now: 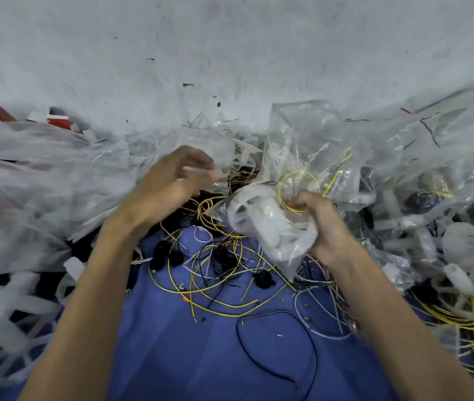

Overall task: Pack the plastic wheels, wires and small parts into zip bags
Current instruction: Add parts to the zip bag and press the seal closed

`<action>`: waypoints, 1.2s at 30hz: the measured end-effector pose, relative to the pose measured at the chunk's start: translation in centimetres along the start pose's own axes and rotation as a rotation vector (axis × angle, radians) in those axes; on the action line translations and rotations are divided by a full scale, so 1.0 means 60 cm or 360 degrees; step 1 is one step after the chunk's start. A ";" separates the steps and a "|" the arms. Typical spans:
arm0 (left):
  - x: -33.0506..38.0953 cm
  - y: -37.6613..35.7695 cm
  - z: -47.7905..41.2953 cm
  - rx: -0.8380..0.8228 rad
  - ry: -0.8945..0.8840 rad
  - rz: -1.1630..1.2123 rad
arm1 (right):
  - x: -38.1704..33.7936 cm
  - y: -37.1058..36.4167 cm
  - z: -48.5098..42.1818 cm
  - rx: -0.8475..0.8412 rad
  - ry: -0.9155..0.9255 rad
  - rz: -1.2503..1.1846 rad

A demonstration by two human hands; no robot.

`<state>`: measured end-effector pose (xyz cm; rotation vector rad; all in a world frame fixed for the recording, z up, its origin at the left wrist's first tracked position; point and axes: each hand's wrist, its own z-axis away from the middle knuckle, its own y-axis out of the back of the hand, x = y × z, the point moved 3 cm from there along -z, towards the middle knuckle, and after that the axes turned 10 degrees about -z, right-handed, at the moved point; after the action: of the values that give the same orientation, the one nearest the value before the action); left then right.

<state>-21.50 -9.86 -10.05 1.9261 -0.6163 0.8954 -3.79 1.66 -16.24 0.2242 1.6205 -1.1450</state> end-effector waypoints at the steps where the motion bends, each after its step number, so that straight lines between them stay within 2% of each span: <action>1: -0.014 -0.005 0.001 -0.0107 0.0146 0.0086 | -0.006 0.002 0.003 -0.0038 0.0022 0.0017; 4: -0.034 -0.047 0.015 -0.0651 0.0384 0.0379 | -0.010 0.000 0.010 -0.0112 0.0007 0.0012; 6: -0.030 -0.063 0.022 -0.0790 0.0337 0.0575 | -0.009 -0.004 0.013 -0.0152 0.0054 -0.0083; 8: -0.018 -0.062 0.022 -0.0769 0.0183 0.0492 | -0.013 -0.001 0.009 -0.0188 0.0191 -0.0272; 11: -0.004 -0.060 0.022 -0.0719 0.0094 0.0379 | -0.020 -0.006 -0.002 -0.0378 0.0328 -0.0539; 13: 0.000 -0.058 0.025 -0.0730 0.0046 0.0281 | -0.018 -0.003 -0.011 -0.0362 0.0300 -0.0459; 18: -0.012 -0.050 0.020 -0.0818 -0.0024 0.0139 | -0.009 0.006 -0.022 0.0119 0.0239 -0.0175; 22: -0.014 -0.050 0.012 -0.0697 0.0017 0.0319 | 0.045 -0.024 -0.003 0.0550 0.0293 -0.0082; 24: -0.015 -0.053 0.007 -0.0584 -0.0123 0.0095 | 0.093 -0.051 0.020 0.0601 0.0269 -0.0121; 26: -0.029 -0.047 0.002 -0.0433 -0.0154 -0.0158 | 0.132 -0.072 0.046 0.0482 0.0127 -0.0126; 28: -0.049 -0.031 0.001 -0.0425 -0.0157 -0.0387 | 0.145 -0.076 0.073 0.0149 -0.0035 0.0133; 31: -0.090 -0.005 -0.001 -0.0640 -0.0080 -0.0880 | 0.111 -0.068 0.101 -0.0767 -0.0158 0.0836; 32: -0.101 0.001 -0.001 -0.0709 -0.0022 -0.0992 | 0.093 -0.058 0.098 -0.0860 -0.0086 0.1135; 34: -0.105 0.004 0.001 -0.0782 0.0038 -0.1029 | 0.059 -0.029 0.068 -0.0639 0.0281 0.1790; 36: -0.093 -0.006 0.004 -0.0739 0.0080 -0.0711 | 0.042 -0.002 0.041 -0.0386 0.0504 0.2185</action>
<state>-24.61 -9.54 -14.70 1.5248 -0.3060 0.4634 -3.26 -1.27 -18.18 1.1721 1.3501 0.1524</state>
